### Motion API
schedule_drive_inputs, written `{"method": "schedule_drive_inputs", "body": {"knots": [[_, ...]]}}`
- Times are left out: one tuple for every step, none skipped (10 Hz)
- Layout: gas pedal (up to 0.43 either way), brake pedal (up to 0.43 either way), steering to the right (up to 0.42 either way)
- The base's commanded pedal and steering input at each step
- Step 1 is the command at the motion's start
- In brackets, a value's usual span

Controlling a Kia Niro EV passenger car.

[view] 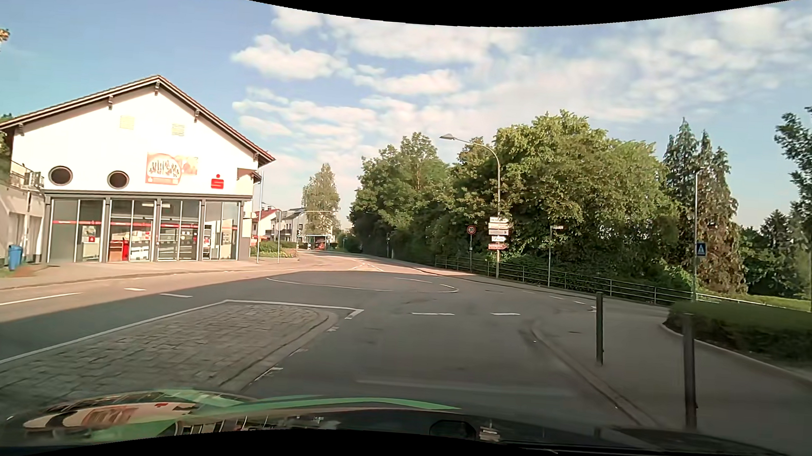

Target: Follow the waypoints while adhering to traffic rules and regulations

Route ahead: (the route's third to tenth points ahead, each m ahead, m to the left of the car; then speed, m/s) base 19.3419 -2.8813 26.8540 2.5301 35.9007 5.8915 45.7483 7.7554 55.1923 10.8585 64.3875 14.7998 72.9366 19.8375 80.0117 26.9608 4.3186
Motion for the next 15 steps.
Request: {"method": "schedule_drive_inputs", "body": {"knots": [[0.000,0.110,0.016],[0.000,0.128,0.022],[0.000,0.134,0.031],[0.000,0.122,0.043],[0.000,0.079,0.049],[0.000,0.043,0.052],[0.000,0.055,0.057],[0.000,0.073,0.061],[0.000,0.079,0.066],[0.000,0.110,0.071],[0.000,0.146,0.075],[0.000,0.177,0.080],[0.000,0.128,0.088],[0.000,0.000,0.095],[0.000,0.000,0.105]]}}
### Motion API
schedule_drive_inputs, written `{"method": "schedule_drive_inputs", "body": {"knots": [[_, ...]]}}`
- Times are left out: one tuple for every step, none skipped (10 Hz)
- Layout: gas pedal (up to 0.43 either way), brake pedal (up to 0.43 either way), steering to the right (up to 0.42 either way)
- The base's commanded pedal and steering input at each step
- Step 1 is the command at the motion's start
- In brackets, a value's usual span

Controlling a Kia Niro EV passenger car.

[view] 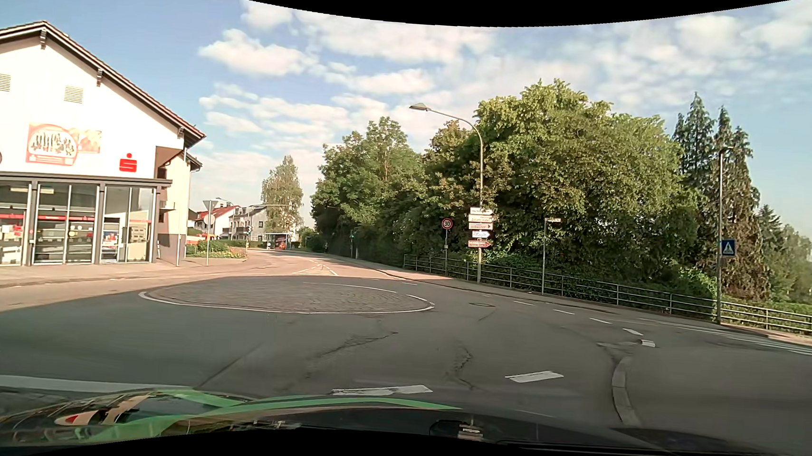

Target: Follow the waypoints while adhering to traffic rules and regulations

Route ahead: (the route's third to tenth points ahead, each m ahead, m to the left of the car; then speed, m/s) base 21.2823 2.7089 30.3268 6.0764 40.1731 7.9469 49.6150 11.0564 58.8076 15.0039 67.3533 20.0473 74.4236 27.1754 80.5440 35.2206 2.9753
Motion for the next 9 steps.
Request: {"method": "schedule_drive_inputs", "body": {"knots": [[0.000,0.000,0.118],[0.000,0.000,0.132],[0.000,0.000,0.153],[0.000,0.000,0.167],[0.000,0.000,0.186],[0.000,0.000,0.197],[0.130,0.000,0.205],[0.130,0.000,0.211],[0.189,0.000,0.214]]}}
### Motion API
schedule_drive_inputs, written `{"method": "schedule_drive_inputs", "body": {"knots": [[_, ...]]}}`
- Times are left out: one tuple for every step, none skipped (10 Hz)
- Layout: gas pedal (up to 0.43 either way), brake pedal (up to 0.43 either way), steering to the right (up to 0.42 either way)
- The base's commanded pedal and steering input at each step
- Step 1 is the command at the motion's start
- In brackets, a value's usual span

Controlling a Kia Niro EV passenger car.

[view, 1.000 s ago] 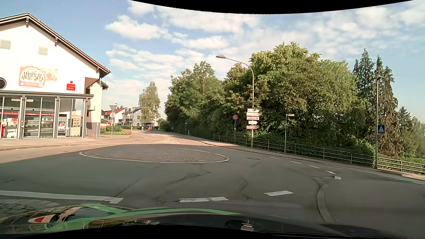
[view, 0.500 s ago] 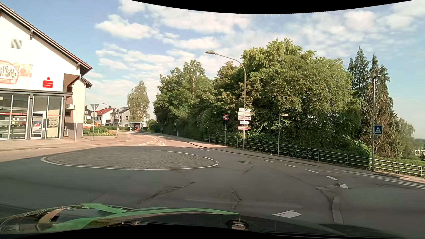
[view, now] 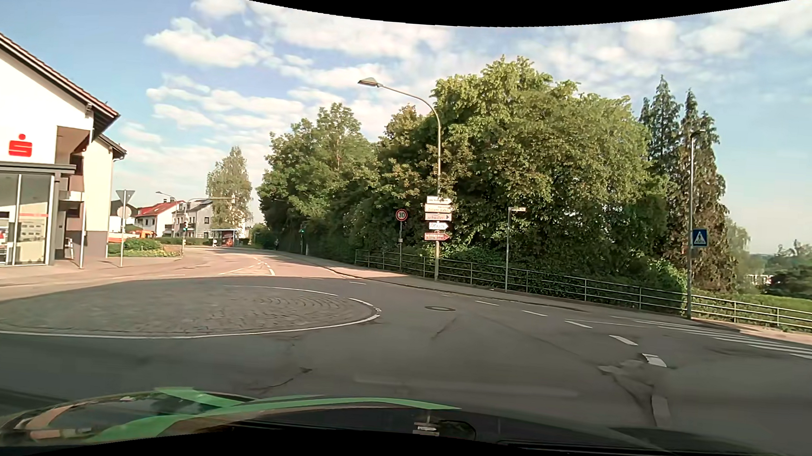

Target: Follow the waypoints while adhering to traffic rules and regulations

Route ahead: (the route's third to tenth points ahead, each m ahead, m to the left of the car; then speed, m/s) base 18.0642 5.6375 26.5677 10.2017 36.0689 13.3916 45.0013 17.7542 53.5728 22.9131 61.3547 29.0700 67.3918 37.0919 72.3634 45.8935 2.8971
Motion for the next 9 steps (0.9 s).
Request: {"method": "schedule_drive_inputs", "body": {"knots": [[0.209,0.000,0.214],[0.220,0.000,0.212],[0.220,0.000,0.201],[0.220,0.000,0.187],[0.220,0.000,0.171],[0.209,0.000,0.146],[0.209,0.000,0.124],[0.209,0.000,0.097],[0.189,0.000,0.067]]}}
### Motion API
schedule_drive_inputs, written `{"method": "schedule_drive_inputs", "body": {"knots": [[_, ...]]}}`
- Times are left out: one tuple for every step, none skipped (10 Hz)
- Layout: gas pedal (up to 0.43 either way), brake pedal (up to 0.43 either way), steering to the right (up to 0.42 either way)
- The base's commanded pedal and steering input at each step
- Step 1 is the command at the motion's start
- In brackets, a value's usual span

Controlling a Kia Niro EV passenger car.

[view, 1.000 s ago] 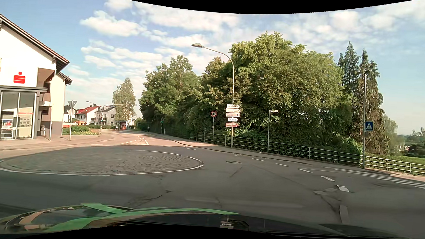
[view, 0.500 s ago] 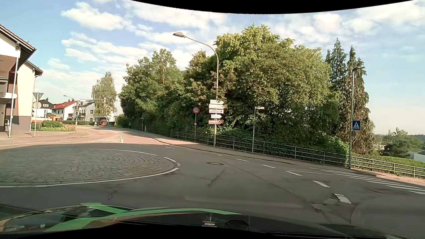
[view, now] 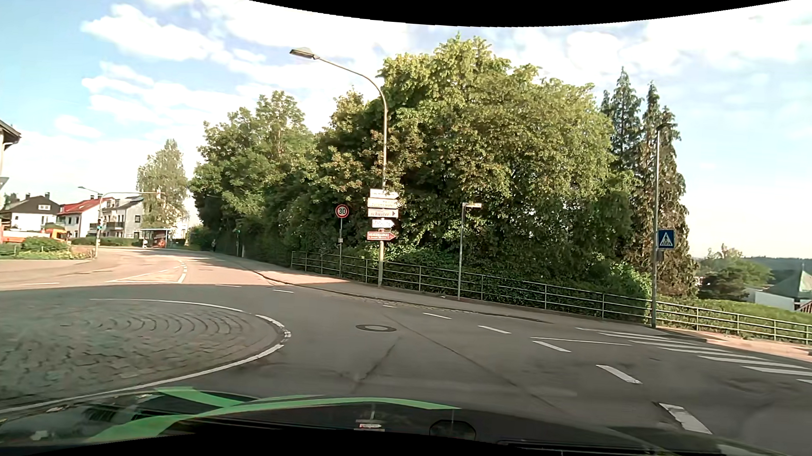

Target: Follow the waypoints while adhering to traffic rules and regulations

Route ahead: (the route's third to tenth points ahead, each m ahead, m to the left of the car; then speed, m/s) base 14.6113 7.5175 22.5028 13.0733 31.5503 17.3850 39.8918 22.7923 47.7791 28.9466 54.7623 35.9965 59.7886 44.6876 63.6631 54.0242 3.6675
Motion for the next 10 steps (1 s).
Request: {"method": "schedule_drive_inputs", "body": {"knots": [[0.189,0.000,0.041],[0.189,0.000,0.023],[0.189,0.000,0.001],[0.189,0.000,-0.026],[0.189,0.000,-0.055],[0.189,0.000,-0.087],[0.169,0.000,-0.122],[0.157,0.000,-0.153],[0.157,0.000,-0.185],[0.157,0.000,-0.207]]}}
